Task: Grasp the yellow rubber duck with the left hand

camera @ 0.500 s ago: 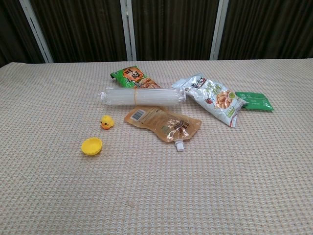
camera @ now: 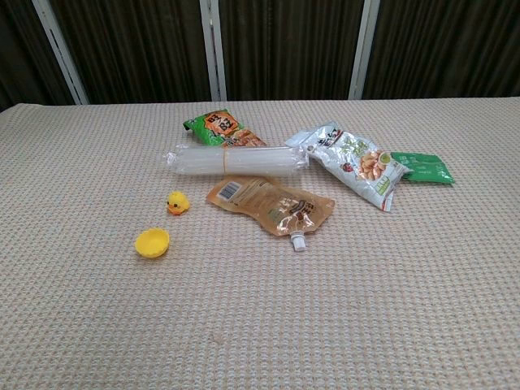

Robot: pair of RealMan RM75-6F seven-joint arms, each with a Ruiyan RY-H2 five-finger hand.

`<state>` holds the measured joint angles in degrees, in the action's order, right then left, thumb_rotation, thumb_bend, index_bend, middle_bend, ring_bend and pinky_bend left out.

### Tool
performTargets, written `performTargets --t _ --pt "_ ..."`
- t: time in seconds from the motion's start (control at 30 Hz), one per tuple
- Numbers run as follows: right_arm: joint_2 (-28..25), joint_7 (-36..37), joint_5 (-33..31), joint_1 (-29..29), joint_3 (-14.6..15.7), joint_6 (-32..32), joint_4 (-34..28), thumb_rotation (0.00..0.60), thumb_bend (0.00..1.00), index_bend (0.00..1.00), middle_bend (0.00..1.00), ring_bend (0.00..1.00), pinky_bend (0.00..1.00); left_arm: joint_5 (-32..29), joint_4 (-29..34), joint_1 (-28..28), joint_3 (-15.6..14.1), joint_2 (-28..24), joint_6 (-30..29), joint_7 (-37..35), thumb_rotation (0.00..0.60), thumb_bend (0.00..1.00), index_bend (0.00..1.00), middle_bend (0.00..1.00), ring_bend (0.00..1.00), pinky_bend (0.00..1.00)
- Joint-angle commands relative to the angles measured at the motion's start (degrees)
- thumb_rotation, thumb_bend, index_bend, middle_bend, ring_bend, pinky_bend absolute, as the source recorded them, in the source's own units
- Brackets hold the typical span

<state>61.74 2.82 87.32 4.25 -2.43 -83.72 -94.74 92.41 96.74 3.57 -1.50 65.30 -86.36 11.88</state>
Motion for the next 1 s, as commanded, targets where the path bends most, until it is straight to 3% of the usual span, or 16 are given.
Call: performTargets --t 0.03,0.47,0.73,0.83,1.0 --pt "0.0 -0.03 -0.06 0.02 -0.03 0.02 -0.06 0.6 0.01 0.03 0.0 0.0 0.0 -0.21 -0.05 0.09 0.06 0.01 0.23 -0.02 0.6 0.0 0.0 0.0 0.0 0.0" --pt "-0.12 0.2 0.19 0.14 0.15 0.31 -0.02 0.6 0.01 0.03 0.0 0.0 0.0 -0.28 0.13 0.09 0.16 0.06 0.12 0.35 0.6 0.0 0.0 0.0 0.0 0.0" --pt "-0.09 0.31 0.34 0.15 0.25 0.3 -0.14 0.6 0.01 0.03 0.0 0.0 0.0 -0.34 1.5 2.27 2.44 0.42 1.03 2.25 0.6 0.01 0.02 0.0 0.0 0.02" --pt "-0.2 0.7 0.35 0.22 0.23 0.41 -0.18 0.6 0.01 0.03 0.0 0.0 0.0 -1.19 2.07 4.42 4.41 1.52 2.76 5.76 0.6 0.02 0.1 0.08 0.11 0.13" --pt "-0.25 1.06 -0.13 0.55 0.1 1.15 -0.22 0.6 0.01 0.04 0.0 0.0 0.0 -6.73 3.34 9.39 8.01 4.06 9.66 12.17 0.6 0.04 0.23 0.41 0.41 0.32"
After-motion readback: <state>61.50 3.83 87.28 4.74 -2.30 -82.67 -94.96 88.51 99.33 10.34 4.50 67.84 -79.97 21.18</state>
